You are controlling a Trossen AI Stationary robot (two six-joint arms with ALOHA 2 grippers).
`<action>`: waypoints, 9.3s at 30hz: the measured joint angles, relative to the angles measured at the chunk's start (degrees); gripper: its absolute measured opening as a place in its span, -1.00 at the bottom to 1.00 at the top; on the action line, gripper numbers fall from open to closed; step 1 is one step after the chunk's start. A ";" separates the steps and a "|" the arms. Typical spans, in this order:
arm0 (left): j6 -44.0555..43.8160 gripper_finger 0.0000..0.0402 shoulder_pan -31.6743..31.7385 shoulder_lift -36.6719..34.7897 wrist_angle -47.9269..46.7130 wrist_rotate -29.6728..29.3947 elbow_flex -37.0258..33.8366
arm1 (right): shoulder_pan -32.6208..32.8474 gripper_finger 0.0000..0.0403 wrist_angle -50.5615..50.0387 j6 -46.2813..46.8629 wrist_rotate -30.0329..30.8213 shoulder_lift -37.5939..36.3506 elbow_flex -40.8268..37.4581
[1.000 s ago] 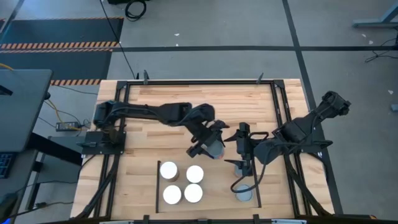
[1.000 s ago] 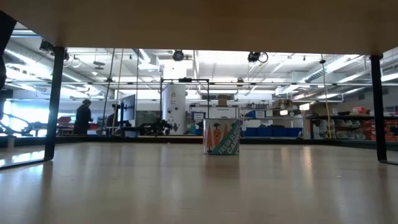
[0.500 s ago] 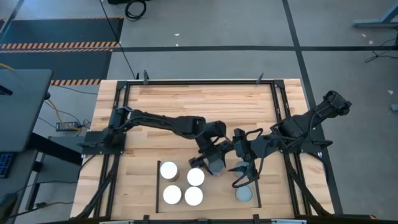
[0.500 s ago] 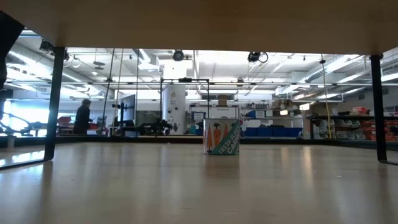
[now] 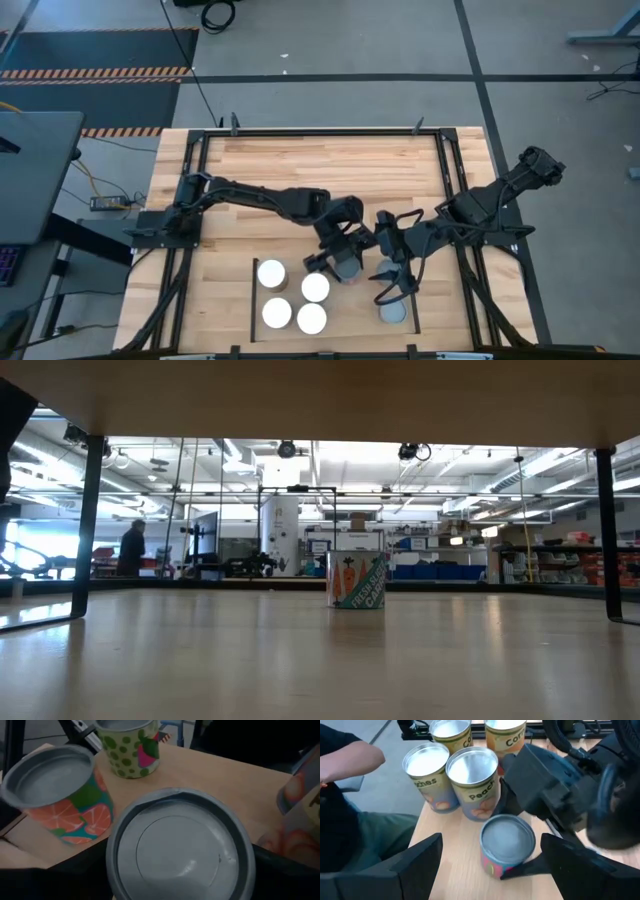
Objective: Pick and place cans onto a shelf
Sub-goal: Put the small canned corn on the shelf, then adjust the cans on the shelf
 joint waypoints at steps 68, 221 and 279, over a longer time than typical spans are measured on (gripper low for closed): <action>-3.73 0.87 8.86 -5.83 3.35 -12.99 -4.09 | -0.13 0.72 1.23 -13.34 4.82 -0.66 1.14; -40.05 0.87 -27.70 -15.57 -12.07 -55.30 -0.24 | 3.45 0.72 7.63 -1.27 3.39 0.87 -0.24; -38.83 0.87 -27.27 -28.09 -8.71 -75.29 -3.74 | 10.00 0.72 4.78 4.15 3.90 8.86 -0.22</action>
